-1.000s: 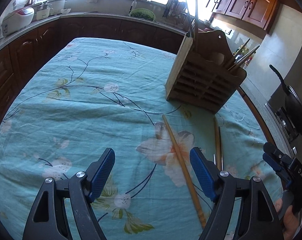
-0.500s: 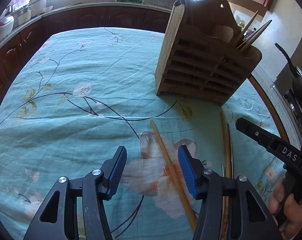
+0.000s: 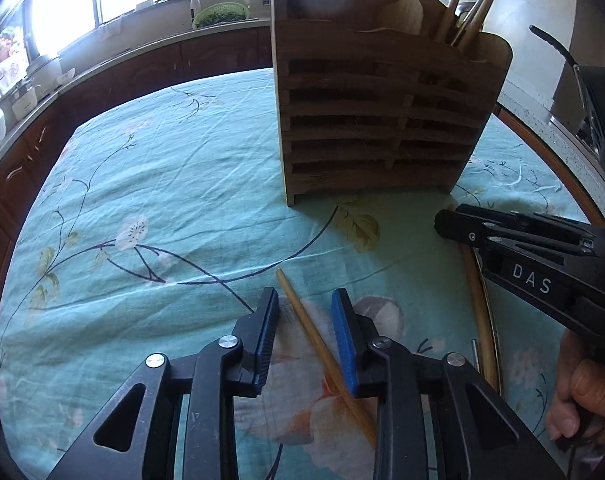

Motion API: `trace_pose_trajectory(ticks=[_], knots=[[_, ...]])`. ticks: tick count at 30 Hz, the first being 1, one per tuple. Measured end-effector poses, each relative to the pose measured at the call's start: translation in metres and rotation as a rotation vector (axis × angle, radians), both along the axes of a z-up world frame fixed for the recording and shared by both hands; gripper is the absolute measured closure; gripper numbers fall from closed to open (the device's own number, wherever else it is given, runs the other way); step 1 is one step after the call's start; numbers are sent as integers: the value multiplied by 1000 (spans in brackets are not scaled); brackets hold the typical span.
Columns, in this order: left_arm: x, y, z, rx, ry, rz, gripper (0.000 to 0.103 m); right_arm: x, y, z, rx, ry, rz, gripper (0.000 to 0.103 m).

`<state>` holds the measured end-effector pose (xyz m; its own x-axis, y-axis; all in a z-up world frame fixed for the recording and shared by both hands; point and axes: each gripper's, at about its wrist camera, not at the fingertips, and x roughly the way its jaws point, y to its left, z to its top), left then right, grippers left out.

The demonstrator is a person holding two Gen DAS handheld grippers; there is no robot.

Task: Organize utensils
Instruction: 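Grasp a wooden chopstick with the left gripper while the right grasps another, then carry the wooden chopsticks with both grippers up over the holder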

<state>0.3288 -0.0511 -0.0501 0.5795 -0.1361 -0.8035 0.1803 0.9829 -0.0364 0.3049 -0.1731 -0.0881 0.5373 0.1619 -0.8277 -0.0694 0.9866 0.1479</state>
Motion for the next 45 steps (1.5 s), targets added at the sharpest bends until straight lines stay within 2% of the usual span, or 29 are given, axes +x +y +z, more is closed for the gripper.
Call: trace_pose_trajectory(ticks=[2,6,8,14,21,35,45], knots=[[1,0,-1,-7,-1,-4,91,0,-1,-1,-8,0,0,91],[2,1,-2,-30,3,1,95,-1,-10,0,51,12,-12,95],[2,7,-1,-74,16,6,100,-4,-17,3,96,9,-26,96],[-11,32,17,-174,2,21,100,-26,-37,30,200,-60,-48,98],[-41,63,55,-292,-55,27,100,-49,-52,74,274,-151,-54,98],[-106,97,127,-372,-222,9,100,-88,-57,149,297,-340,-65,98],[-127,111,148,-389,-288,24,100,-94,-58,169,299,-397,-64,98]])
